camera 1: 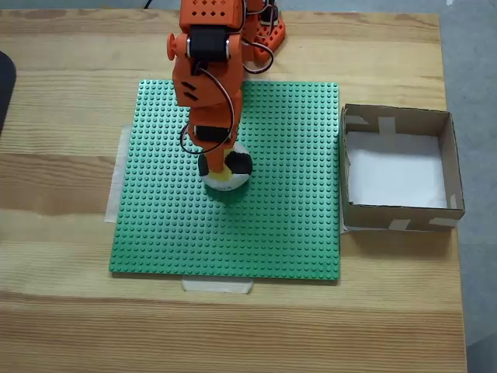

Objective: Pick the ball and put it in the box.

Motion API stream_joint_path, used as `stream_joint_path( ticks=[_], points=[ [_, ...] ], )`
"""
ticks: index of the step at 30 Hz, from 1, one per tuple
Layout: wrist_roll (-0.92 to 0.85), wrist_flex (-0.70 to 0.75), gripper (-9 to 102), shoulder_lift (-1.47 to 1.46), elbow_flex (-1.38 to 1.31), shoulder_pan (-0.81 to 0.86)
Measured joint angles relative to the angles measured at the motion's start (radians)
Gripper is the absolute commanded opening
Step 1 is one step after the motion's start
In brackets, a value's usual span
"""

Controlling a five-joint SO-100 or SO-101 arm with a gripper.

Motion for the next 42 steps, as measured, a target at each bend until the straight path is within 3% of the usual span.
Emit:
stream_joint_path(
  ticks=[6, 42],
  points=[
    [-0.008, -0.011, -1, -0.003, 0.0, 0.0],
    [0.002, 0.032, -1, -0.005, -0.173, -0.044]
  ],
)
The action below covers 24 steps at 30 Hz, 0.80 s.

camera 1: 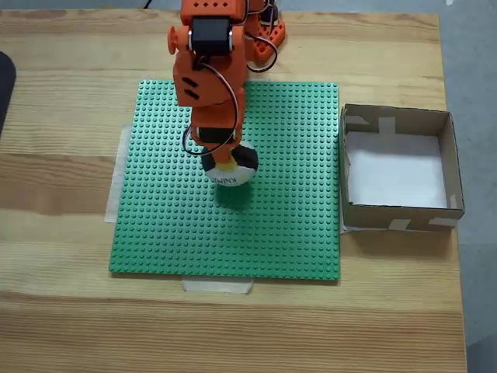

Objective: Pick the ball and put it in the box.

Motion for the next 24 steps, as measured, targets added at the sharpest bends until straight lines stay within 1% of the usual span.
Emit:
stream_joint_path(
  ticks=[10, 24],
  points=[
    [0.034, 0.048, -1, 0.0, -0.121, -0.074],
    [0.084, 0.114, -1, 0.0, -0.282, -0.218]
  ],
)
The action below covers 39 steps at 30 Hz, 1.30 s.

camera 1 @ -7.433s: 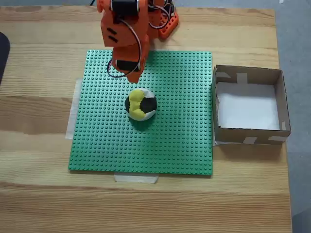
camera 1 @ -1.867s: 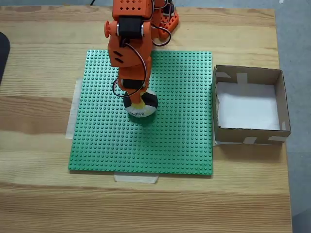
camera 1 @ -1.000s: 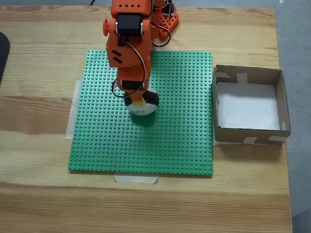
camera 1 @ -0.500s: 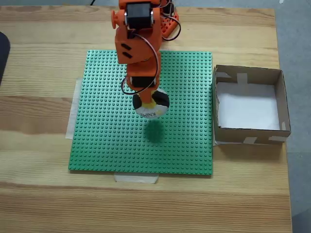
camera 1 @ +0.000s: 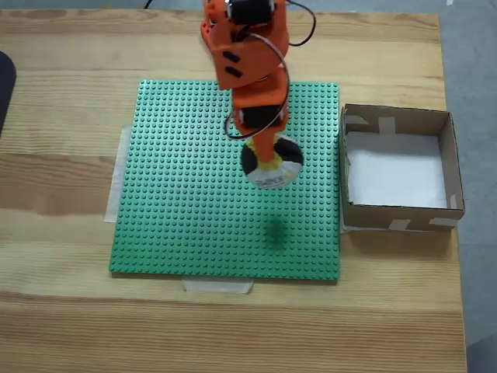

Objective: Pick the ball and put it in the box.

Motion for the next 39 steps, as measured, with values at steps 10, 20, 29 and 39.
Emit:
stream_joint_path(
  ticks=[10, 20, 29, 39],
  points=[
    [0.037, 0.028, -1, 0.0, -0.092, -0.121],
    [0.046, 0.031, -1, -0.002, -0.117, -0.224],
    [0.046, 0.028, -1, -0.002, -0.117, -0.291],
    [0.046, 0.015, -1, -0.035, -0.184, -0.364]
  ],
)
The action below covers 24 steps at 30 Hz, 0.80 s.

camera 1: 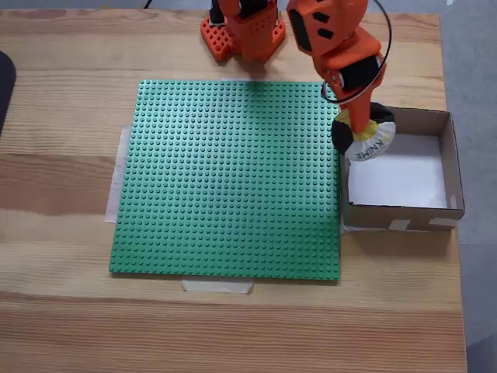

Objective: Pick the ball and put it in the box.

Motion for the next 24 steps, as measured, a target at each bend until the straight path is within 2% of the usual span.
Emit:
stream_joint_path(
  ticks=[11, 24],
  points=[
    [0.0, 0.023, -1, -0.127, -0.156, -0.094],
    [0.023, 0.023, -1, -0.239, -0.164, -0.15]
  ],
)
